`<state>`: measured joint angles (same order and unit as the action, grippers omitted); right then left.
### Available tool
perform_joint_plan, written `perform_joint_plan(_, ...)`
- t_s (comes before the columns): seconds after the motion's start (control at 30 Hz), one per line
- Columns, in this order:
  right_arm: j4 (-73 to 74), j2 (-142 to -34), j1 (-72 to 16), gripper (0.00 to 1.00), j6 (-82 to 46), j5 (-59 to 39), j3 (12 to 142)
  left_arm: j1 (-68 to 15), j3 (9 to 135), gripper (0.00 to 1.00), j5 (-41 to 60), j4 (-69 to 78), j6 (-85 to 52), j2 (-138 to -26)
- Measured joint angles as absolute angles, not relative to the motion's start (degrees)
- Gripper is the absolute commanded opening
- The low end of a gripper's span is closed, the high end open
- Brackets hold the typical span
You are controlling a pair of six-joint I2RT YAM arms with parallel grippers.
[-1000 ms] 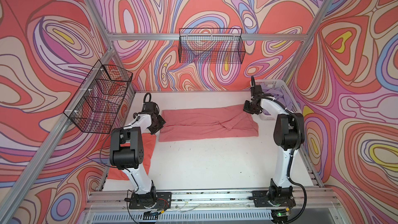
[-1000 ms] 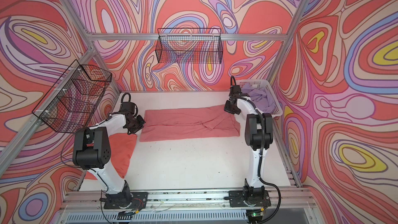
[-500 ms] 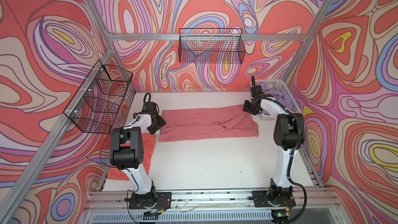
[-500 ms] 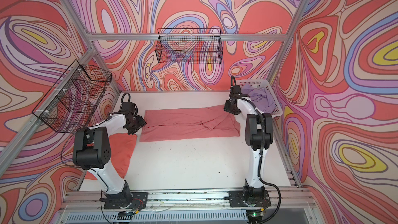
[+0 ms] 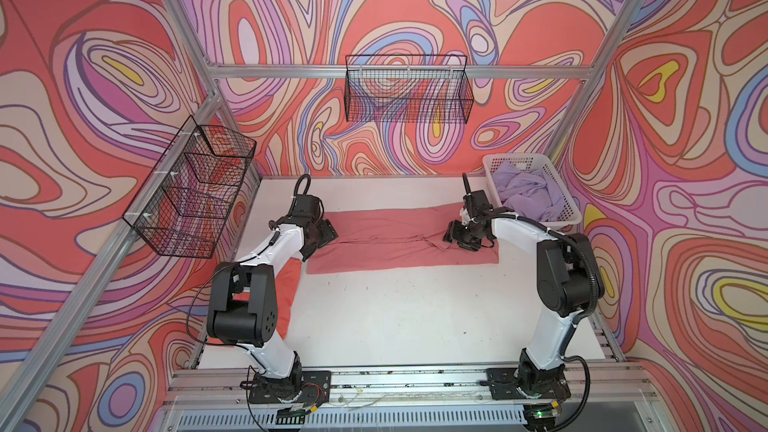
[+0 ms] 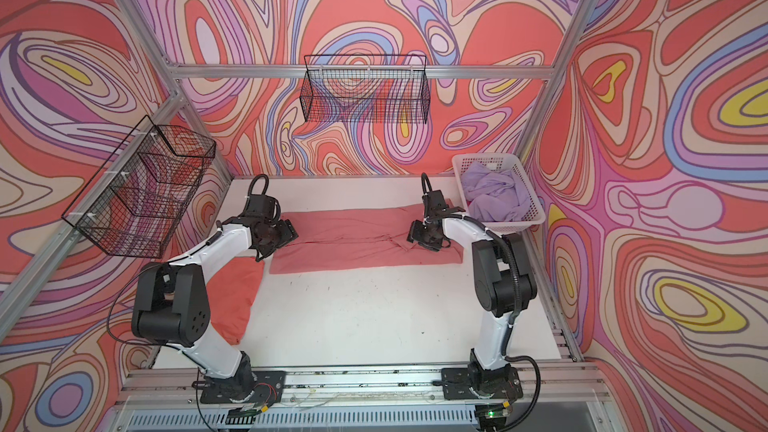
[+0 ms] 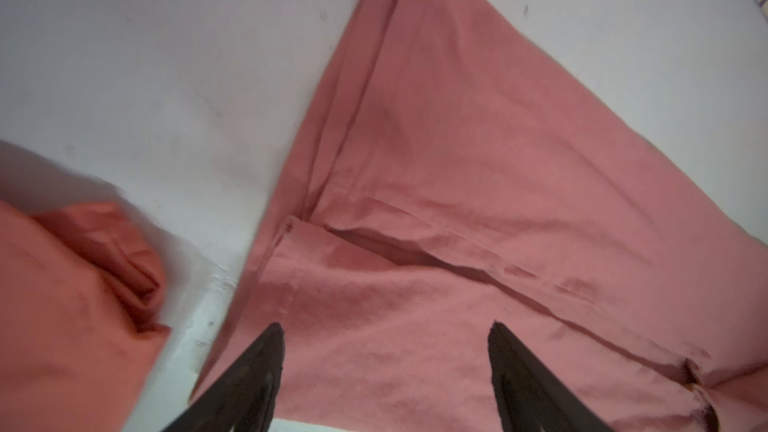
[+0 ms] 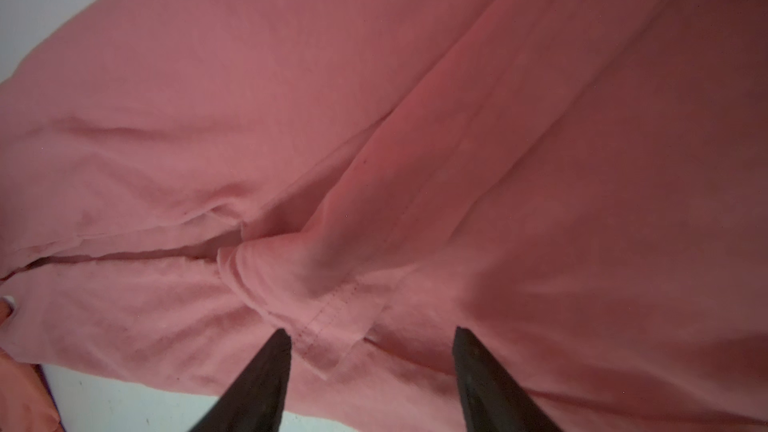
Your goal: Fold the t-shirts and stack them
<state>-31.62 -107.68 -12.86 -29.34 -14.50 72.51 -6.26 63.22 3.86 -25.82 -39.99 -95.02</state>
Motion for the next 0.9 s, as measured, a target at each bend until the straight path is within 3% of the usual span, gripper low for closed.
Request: perform_joint_plan(0.9, -19.77, -110.5, -13.21, 0.68, -37.04, -21.12, 70.32, -7.94, 60.82, 0.79, 6.63, -23.97, -41.19, -98.04)
